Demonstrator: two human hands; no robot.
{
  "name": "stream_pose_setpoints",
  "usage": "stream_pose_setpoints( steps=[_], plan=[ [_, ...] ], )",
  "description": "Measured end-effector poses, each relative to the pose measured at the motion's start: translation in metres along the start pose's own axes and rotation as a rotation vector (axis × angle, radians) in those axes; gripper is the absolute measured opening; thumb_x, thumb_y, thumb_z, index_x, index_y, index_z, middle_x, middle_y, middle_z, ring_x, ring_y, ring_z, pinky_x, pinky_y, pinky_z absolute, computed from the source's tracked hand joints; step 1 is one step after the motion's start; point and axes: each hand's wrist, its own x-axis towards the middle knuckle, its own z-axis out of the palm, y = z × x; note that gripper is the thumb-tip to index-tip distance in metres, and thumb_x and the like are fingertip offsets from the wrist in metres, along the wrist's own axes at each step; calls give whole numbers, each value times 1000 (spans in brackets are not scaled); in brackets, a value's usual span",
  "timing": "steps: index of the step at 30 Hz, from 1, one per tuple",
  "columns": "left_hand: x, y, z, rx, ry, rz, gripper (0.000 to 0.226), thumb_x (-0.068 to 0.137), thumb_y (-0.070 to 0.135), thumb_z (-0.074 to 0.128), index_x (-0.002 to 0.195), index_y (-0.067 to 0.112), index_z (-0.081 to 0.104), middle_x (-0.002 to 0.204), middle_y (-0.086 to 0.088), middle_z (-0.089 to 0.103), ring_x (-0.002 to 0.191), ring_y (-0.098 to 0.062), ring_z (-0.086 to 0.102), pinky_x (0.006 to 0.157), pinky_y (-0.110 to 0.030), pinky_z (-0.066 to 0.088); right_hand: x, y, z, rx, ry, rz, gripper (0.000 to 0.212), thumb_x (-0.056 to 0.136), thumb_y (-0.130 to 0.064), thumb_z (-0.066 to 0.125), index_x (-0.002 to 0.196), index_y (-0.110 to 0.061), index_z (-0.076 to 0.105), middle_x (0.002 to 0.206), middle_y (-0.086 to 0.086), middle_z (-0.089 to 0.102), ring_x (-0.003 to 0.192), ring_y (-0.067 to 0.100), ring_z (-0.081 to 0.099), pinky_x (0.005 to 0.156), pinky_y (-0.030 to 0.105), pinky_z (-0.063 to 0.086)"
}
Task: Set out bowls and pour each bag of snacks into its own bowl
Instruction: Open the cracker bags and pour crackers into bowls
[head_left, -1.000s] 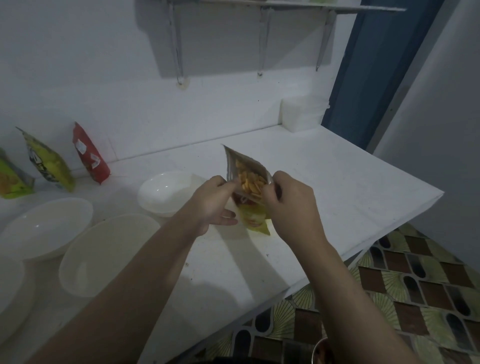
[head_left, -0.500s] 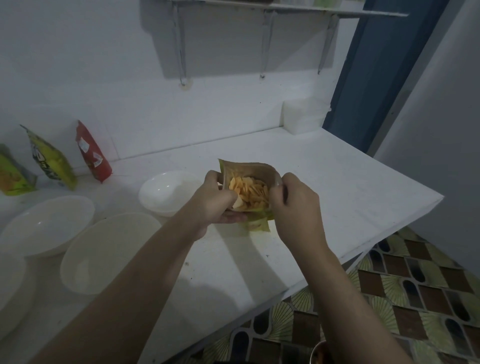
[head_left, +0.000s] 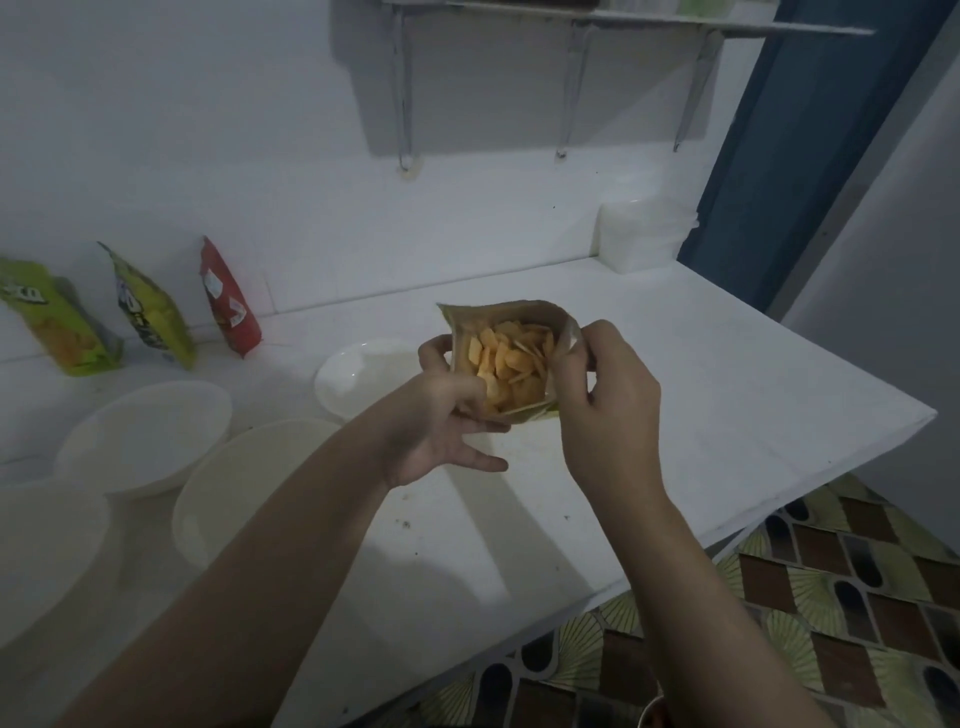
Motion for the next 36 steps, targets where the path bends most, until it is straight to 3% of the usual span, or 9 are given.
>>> stream_pose_setpoints(
  steps=[3, 6, 11, 16, 21, 23, 28, 33, 36],
  plan=[
    [-8, 7, -19, -20, -50, 42, 77, 76, 53, 66, 143, 36, 34, 145, -8, 46, 124, -41, 52, 88, -65, 50, 3, -19, 8, 52, 43, -53, 24, 99, -11, 41, 80, 1, 48, 70, 12, 49, 66, 21, 45, 55, 30, 34],
    [-15, 15, -42, -159, -45, 83, 72, 82, 81, 33, 141, 41, 42, 151, -2, 42, 132, -43, 45, 95, -69, 43, 4, -48, 21, 119, 69, -113, 24, 97, -10, 40, 76, 1, 45, 67, 11, 46, 62, 20, 40, 52, 23, 28],
    [-33, 29, -88, -269, 55, 101, 68, 89, 75, 24, 146, 38, 35, 155, 1, 38, 133, -43, 45, 100, -68, 39, 6, -98, 50, 283, 37, -109, 23, 97, -6, 41, 75, -3, 44, 62, 0, 40, 58, 5, 36, 49, 14, 27],
    [-58, 38, -141, -312, 198, 126, 65, 91, 71, 30, 145, 35, 36, 155, 1, 36, 131, -42, 46, 100, -63, 42, 3, -150, 88, 448, -26, -112, 23, 99, -5, 41, 80, 6, 45, 69, 12, 42, 58, 17, 37, 50, 25, 31],
    [-87, 39, -208, -592, 144, 127, 64, 85, 76, 42, 130, 32, 56, 136, -12, 56, 119, -44, 55, 97, -63, 45, -11, -193, 129, 580, -68, -67, 23, 100, -7, 40, 81, 1, 48, 74, 14, 48, 65, 27, 46, 53, 34, 38],
    [-97, 34, -226, -782, 124, 142, 65, 84, 71, 51, 131, 25, 56, 130, -21, 60, 116, -49, 58, 91, -62, 49, -19, -209, 144, 601, -94, -79, 24, 101, -8, 39, 80, -2, 49, 72, 9, 49, 63, 20, 47, 53, 30, 40],
    [-122, 21, -278, -909, 167, 255, 78, 79, 74, 54, 137, 21, 54, 122, -14, 67, 92, -31, 70, 87, -42, 51, -41, -241, 183, 612, -164, -103, 24, 97, -12, 39, 75, -8, 48, 67, 0, 46, 63, 10, 45, 54, 23, 40],
    [-143, 22, -331, -771, 262, 330, 79, 79, 81, 41, 135, 28, 56, 135, -7, 61, 121, -29, 56, 86, -42, 45, -49, -248, 211, 570, -232, -44, 24, 96, -13, 41, 74, -4, 42, 65, 3, 38, 63, 17, 39, 57, 37, 37],
    [-152, 22, -354, -764, 398, 366, 70, 81, 78, 43, 129, 29, 59, 129, -8, 65, 120, -32, 56, 90, -46, 46, -48, -246, 224, 433, -328, -34, 24, 96, -16, 43, 79, 0, 44, 70, 15, 42, 66, 24, 42, 58, 50, 55]
  ],
)
